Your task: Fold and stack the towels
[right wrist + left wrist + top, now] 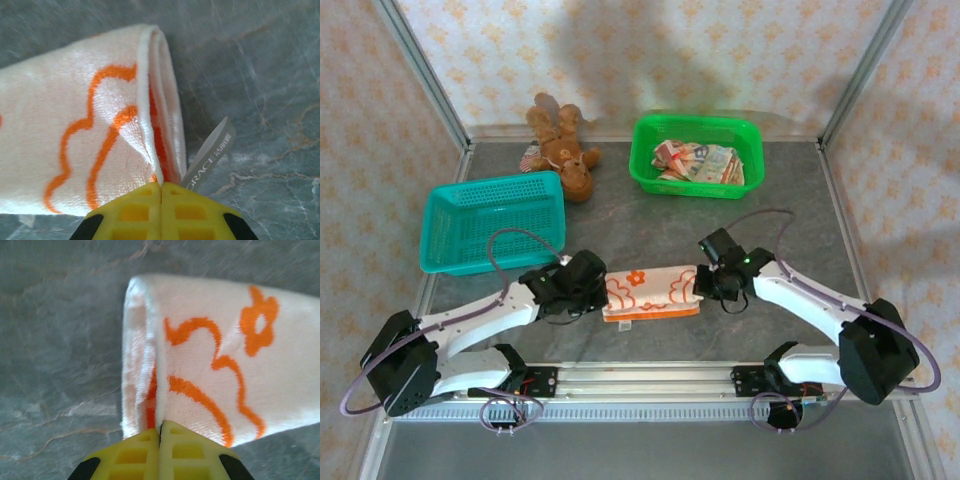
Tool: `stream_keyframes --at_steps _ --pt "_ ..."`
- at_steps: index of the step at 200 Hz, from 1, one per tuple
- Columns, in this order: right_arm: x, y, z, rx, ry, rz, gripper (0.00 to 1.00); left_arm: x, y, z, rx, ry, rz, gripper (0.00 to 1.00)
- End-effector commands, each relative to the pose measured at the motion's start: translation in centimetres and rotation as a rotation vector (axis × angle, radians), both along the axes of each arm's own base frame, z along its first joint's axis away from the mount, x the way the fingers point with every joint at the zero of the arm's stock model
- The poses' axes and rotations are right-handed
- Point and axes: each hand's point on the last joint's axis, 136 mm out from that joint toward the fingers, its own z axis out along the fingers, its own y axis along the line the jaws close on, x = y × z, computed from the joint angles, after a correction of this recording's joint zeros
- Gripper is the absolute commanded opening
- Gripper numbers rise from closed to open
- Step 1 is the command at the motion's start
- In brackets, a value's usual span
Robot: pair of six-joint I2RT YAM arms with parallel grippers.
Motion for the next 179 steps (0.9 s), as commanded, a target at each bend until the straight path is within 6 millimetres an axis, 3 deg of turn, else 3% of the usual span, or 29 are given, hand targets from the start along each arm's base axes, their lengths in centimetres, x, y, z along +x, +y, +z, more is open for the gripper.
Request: stream_keyframes --at_steps 1,22,37,76,125,155,179 --pt "-0.9 -0.2 -2.1 -0.017 0.049 -0.005 0.00 -0.5 -0.3 -1.6 -0.005 0.023 0.029 0.00" --pt "-1.8 -0.8 -3.9 -0.051 0.088 0.000 0.00 -1.4 -0.2 -3.2 0.011 0.057 0.023 0.00" --pt "-1.9 -1.0 -4.0 -0.054 0.084 -0.003 0.00 -1.5 0.0 -3.4 0.019 0.061 0.022 0.00" --pt "-1.2 -0.5 -1.9 -0.033 0.043 0.009 0.00 -0.7 -0.2 -1.6 0.034 0.024 0.006 0.00" --pt "-0.8 -0.1 1.6 0.008 -0.009 0.015 0.00 0.3 -0.3 2.7 0.037 -0.043 -0.011 0.00" --pt "-1.3 0.0 2.5 0.034 -0.013 0.017 0.00 0.2 0.2 4.1 0.037 -0.066 -0.006 0.00" --pt "-2.1 0.1 2.0 0.048 0.001 0.017 0.00 -0.3 0.7 3.7 0.042 -0.062 -0.003 0.00"
